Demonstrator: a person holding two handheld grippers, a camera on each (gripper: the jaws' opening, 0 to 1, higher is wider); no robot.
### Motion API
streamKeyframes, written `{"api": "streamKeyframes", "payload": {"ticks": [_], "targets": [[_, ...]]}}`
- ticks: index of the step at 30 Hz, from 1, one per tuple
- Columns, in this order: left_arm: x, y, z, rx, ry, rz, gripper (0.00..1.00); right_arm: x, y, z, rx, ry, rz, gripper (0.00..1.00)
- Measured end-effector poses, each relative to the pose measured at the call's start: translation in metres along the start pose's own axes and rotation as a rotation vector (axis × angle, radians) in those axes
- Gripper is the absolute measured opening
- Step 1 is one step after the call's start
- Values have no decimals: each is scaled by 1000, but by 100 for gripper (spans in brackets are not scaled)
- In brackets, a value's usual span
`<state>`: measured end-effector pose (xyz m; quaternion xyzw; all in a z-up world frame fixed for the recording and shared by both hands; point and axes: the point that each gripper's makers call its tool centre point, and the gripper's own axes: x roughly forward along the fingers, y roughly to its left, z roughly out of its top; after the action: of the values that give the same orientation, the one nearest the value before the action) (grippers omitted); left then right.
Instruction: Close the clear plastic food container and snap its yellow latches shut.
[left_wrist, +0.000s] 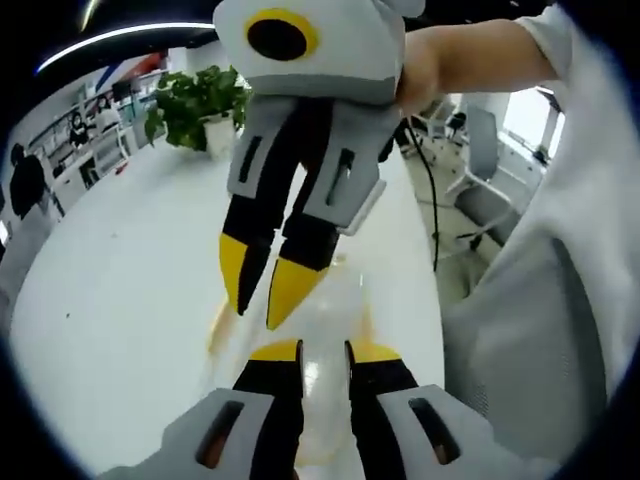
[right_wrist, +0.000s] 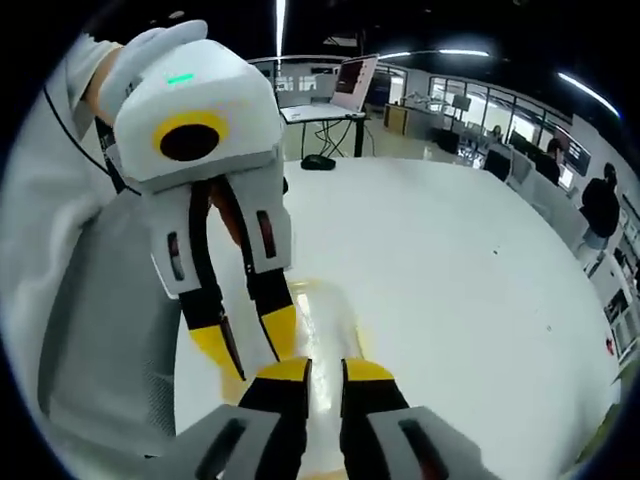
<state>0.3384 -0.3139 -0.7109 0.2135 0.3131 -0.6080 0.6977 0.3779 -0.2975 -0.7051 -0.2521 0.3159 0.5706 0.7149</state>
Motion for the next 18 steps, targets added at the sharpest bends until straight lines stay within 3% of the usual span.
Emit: {"api": "streamKeyframes", "payload": {"ticks": [3, 9, 12, 18], "targets": [[2, -4, -1, 10, 4, -15, 12, 3, -2, -3, -10, 14, 0, 9], [4, -6, -5, 39, 14, -5, 22, 8, -8, -5, 12, 29, 10, 14], [5, -9, -6, 66, 29, 0, 25, 11, -14, -9, 2, 53, -3, 24], [4, -7, -8, 72, 31, 11, 29, 15, -11, -11, -21, 80, 64, 29]]}}
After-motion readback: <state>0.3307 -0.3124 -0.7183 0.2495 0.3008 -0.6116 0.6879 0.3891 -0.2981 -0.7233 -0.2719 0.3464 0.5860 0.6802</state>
